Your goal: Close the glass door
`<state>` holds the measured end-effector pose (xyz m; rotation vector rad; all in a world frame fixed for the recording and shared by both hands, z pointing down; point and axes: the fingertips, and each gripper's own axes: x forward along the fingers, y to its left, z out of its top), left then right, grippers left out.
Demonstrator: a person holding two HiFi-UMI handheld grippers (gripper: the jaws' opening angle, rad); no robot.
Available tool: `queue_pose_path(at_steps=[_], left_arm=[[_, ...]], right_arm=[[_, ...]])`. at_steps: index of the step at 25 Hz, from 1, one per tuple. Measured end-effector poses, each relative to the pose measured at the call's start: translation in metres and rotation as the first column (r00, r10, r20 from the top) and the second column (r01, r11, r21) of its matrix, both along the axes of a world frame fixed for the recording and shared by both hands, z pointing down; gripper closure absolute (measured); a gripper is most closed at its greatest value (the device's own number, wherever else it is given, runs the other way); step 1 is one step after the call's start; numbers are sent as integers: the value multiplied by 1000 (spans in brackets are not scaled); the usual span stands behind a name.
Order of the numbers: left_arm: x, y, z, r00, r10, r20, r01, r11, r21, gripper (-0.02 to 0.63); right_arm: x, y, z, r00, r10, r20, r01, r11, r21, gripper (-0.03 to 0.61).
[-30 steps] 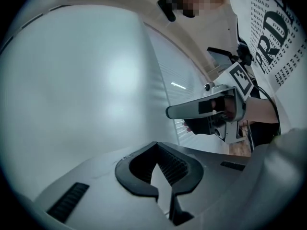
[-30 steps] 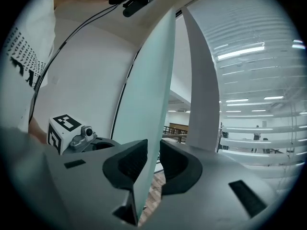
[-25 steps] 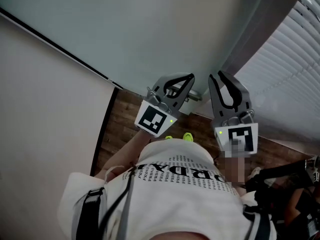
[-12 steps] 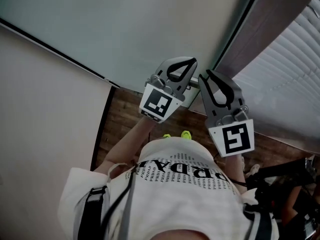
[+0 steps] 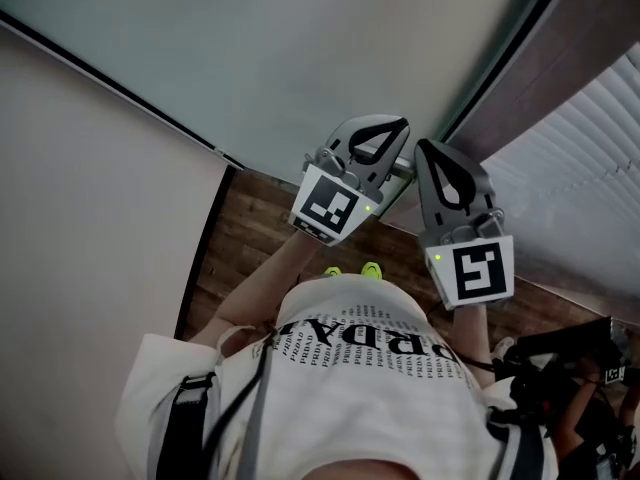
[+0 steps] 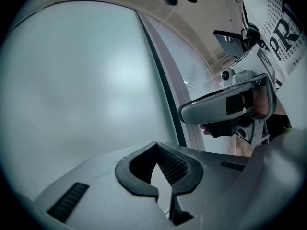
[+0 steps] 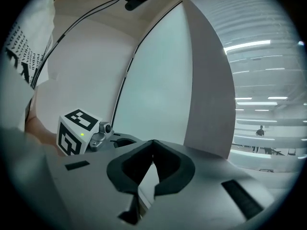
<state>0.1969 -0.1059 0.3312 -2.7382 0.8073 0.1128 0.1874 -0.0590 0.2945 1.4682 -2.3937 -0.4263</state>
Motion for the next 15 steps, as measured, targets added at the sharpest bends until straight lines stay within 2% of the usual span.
queue_pose_path(at_steps=[6, 15], left_arm=[[-1, 7, -2, 1000, 13, 2, -13, 1000, 7, 612], [-8, 26, 5, 999, 43, -4, -43, 999, -25, 612]], right_arm=[[1, -3, 2, 1000, 7, 1, -6, 1000, -5, 580], [0, -7, 1, 1000, 11, -1, -11, 1000, -4, 581]])
